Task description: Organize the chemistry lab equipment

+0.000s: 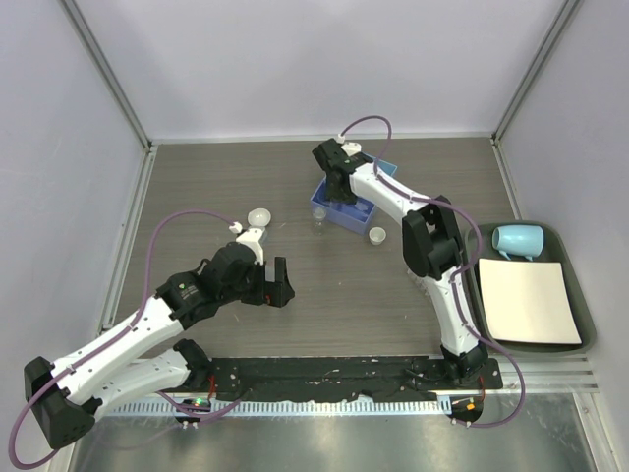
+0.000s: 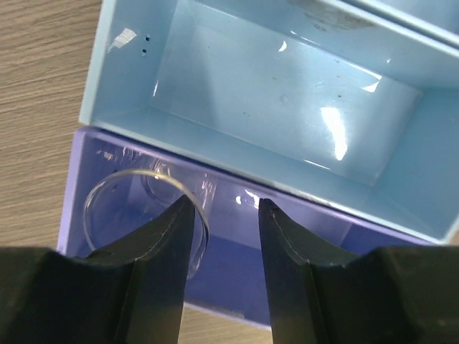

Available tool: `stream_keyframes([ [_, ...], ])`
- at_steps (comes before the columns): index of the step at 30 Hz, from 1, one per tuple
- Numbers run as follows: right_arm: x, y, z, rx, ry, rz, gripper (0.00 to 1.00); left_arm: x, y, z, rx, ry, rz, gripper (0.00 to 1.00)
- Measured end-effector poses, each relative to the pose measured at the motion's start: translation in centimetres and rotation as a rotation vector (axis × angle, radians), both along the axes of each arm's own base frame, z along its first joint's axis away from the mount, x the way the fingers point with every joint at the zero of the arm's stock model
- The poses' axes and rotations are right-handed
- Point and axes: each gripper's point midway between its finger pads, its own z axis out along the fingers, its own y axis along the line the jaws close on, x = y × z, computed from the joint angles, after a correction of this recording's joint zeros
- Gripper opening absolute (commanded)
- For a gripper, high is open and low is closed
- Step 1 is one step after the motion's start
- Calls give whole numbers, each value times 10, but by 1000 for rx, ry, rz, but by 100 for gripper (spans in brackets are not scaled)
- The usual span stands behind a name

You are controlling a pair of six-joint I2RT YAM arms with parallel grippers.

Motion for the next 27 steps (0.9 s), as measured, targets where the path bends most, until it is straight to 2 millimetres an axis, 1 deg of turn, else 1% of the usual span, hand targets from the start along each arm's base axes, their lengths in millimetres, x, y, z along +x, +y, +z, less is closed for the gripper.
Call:
stream_keyframes([
  [3, -3, -2, 18, -16, -26, 5, 48, -1, 1, -1, 3, 3, 0, 100],
  [5, -4, -2, 36, -18, -58, 16, 50, -1, 1, -1, 6, 5, 1, 100],
  [9, -11, 0, 85, 0, -142, 37, 52, -2, 4, -3, 18, 13, 3, 100],
  [10, -15, 0, 102, 8, -169, 46, 53, -3, 4, -4, 21, 14, 4, 100],
  [12, -25, 1, 126, 18, -207, 71, 55, -3, 6, -4, 25, 15, 6, 100],
  [14, -37, 7, 150, 35, -245, 106, 64, -4, 7, -2, 26, 12, 8, 100],
  [15, -42, 11, 160, 43, -260, 125, 72, -4, 8, 0, 26, 7, 10, 100],
  [16, -49, 16, 166, 53, -268, 147, 76, -4, 9, 2, 25, 3, 12, 100],
  [18, -62, 25, 169, 65, -264, 191, 86, -4, 11, 9, 21, -10, 14, 100],
  [20, -73, 33, 161, 69, -243, 224, 88, -3, 12, 18, 8, -28, 21, 100],
  [25, -105, 47, 113, 39, -134, 300, 88, -3, 18, 38, -20, -73, 39, 100],
  [27, -114, 50, 103, 31, -111, 312, 88, -4, 21, 42, -28, -86, 47, 100],
])
